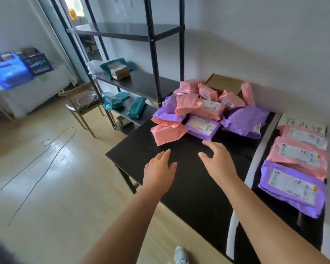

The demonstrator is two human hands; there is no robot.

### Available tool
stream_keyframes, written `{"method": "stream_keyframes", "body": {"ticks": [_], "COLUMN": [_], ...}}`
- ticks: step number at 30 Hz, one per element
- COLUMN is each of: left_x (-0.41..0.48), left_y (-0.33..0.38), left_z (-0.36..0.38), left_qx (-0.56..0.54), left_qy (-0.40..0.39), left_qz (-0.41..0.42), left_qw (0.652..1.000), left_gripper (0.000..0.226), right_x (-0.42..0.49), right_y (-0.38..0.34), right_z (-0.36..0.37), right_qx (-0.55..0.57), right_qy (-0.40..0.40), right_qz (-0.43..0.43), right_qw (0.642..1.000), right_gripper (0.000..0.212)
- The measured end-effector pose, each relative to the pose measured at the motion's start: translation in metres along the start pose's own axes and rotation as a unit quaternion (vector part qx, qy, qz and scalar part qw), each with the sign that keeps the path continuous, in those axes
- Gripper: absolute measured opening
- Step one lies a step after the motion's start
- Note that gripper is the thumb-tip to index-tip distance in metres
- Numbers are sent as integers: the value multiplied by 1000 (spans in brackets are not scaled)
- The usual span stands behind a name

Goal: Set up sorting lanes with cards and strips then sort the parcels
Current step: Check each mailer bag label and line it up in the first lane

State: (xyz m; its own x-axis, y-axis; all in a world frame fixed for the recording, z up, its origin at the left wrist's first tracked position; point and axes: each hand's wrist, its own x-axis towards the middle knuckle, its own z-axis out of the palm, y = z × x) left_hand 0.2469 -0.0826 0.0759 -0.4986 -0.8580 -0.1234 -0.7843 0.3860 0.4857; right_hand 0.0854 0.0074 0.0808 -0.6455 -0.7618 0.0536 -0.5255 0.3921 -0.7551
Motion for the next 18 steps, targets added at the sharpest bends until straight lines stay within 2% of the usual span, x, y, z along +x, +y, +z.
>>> {"method": "stream_keyframes", "body": {"ticks": [8, 18], "left_x": [120, 239], "left_y": [-14, -1], "left_z": [-18, 3], "left_qx": [28, 9], "left_qy": [-19, -41], "left_qz": [-6, 22], "left_qw": [999, 999], "left_gripper": [54, 42], "right_x": [105, 189], "right_y": [1, 12], "right_z": [46, 67], "right_qx": [13, -76], "right_qy": [-3, -13], "right_qz": [19, 32], "right_qw": [1000, 997], "right_gripper": [39, 43]}}
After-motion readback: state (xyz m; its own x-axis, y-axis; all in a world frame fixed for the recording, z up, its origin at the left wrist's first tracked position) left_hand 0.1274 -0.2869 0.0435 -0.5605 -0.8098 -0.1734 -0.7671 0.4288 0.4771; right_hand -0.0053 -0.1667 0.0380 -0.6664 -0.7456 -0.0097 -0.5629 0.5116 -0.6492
